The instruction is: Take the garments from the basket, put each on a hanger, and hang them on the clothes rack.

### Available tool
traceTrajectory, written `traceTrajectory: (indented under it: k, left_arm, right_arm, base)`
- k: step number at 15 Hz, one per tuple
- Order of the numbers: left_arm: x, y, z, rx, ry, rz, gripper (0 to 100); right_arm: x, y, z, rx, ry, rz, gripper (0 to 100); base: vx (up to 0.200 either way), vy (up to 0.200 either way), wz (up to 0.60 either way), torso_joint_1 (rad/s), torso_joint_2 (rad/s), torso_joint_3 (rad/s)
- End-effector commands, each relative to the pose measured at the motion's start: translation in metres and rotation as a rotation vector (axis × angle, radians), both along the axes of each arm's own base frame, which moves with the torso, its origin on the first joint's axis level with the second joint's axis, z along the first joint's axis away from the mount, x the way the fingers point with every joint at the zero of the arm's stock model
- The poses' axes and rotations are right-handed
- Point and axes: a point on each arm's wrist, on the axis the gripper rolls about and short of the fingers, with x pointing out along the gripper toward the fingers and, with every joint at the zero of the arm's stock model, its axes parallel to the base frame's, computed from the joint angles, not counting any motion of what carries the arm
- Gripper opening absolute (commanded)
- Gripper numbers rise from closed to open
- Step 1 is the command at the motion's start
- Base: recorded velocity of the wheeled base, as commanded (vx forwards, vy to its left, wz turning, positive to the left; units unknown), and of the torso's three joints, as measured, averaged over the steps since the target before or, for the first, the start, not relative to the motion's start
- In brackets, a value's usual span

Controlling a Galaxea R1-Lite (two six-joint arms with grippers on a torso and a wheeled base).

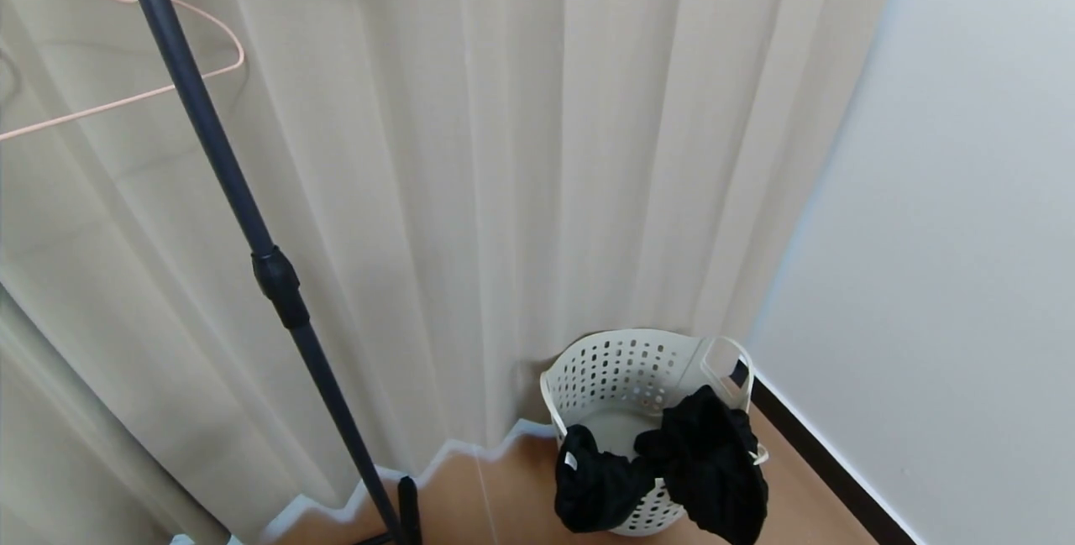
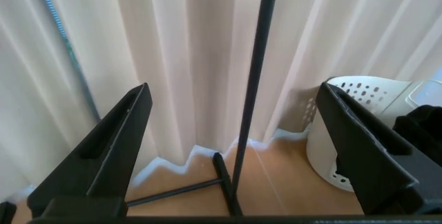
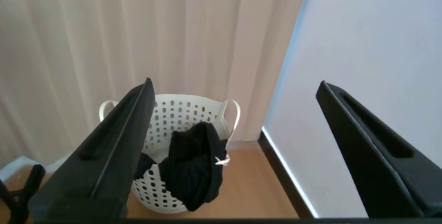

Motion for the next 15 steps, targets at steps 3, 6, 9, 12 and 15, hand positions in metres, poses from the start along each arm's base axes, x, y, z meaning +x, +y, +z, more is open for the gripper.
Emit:
traceTrajectory:
  k: [3, 6, 9, 12, 15]
  left_arm:
    - [0.0001, 0.0000, 0.0001, -0.001, 0.001, 0.001, 100]
    - [0.0001, 0.0000, 0.0001, -0.001, 0.001, 0.001, 100]
    - [0.0001, 0.0000, 0.0001, -0.001, 0.001, 0.001, 100]
    - [0.0001, 0.0000, 0.0001, -0.001, 0.001, 0.001, 100]
    - [0.0001, 0.0000, 0.0001, -0.001, 0.001, 0.001, 100]
  right_arm:
    - [0.0000, 0.0000, -0.0001, 0.001, 0.001, 0.000, 100]
    - [0.0000, -0.0001, -0.0001, 0.001, 0.001, 0.002, 100]
    - [0.0000, 0.0000, -0.0001, 0.001, 0.001, 0.000, 100]
    - [0.0000, 0.0000, -0.0001, -0.001, 0.001, 0.000, 100]
    - [0.0000, -0.0001, -0.0001, 0.001, 0.001, 0.002, 100]
  base:
    - [0.000, 0.000, -0.40, -0.002, 0.00, 0.003]
    - [0.000, 0.000, 0.00, 0.000, 0.00, 0.000]
    - [0.000, 0.000, 0.00, 0.000, 0.00, 0.000]
    - [0.000, 0.000, 0.00, 0.000, 0.00, 0.000]
    - [0.000, 0.000, 0.00, -0.006, 0.08, -0.068]
